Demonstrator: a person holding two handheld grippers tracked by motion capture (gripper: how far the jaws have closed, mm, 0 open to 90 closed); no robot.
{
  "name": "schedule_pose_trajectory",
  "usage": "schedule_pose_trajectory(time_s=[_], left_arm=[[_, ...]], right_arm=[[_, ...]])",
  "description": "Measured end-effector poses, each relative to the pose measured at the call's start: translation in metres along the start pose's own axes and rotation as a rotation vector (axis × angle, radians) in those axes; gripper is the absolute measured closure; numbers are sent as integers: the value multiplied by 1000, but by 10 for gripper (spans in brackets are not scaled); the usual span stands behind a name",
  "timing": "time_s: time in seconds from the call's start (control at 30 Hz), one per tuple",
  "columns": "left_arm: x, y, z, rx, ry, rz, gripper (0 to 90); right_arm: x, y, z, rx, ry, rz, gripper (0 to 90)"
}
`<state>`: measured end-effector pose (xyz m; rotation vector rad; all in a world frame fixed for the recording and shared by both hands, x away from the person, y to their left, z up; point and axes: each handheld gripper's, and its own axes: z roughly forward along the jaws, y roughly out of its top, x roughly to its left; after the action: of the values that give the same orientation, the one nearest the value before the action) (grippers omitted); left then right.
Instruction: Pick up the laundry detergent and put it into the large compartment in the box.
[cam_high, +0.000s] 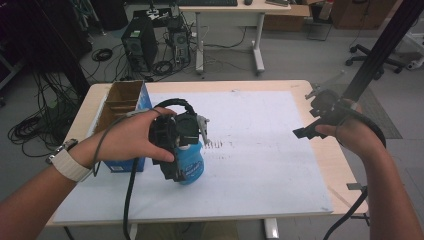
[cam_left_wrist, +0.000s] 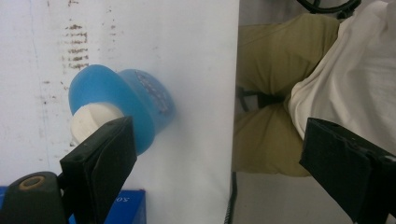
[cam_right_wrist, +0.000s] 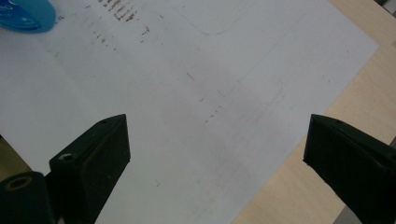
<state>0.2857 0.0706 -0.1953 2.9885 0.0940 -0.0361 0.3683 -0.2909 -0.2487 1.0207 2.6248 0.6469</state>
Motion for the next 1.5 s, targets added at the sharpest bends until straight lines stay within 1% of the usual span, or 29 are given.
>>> schedule_pose_trajectory(time_s=[0.17, 0.33, 0.6, 0.67, 0.7, 0.77, 0.8, 1.03, 1.13, 1.27, 1.5], left_arm=[[0, 1, -4, -12, 18, -16, 106], [-1, 3, -9, -8, 37, -32, 102], [-1, 2, -14, -5, 63, -78, 100], [-1, 2, -16, -11, 75, -98, 100], [-1, 2, -16, -11, 75, -98, 100], [0, 3, -19, -12, 83, -116, 100], [0, 3, -20, -8, 86, -117, 100], [3, 4, -24, -1, 104, -163, 100], [4, 3, -26, 0, 116, -193, 100], [7, 1, -29, -14, 131, -236, 95], [12, 0, -33, -11, 152, -279, 94]], right_arm=[[0, -1, -1, 2, 3, -1, 75], [1, -2, -1, 0, 8, -1, 75], [2, -3, -2, -5, 9, -6, 75], [2, -3, -2, -5, 9, -6, 75], [2, -3, -2, -5, 9, -6, 75], [2, -3, -1, -5, 11, -7, 75], [2, -4, -1, -5, 11, -7, 75], [1, -3, -1, -2, 13, -12, 75], [1, -1, -1, -5, 14, -14, 75], [2, 0, 1, -3, 18, -16, 75], [1, 2, 3, -2, 22, -21, 75]])
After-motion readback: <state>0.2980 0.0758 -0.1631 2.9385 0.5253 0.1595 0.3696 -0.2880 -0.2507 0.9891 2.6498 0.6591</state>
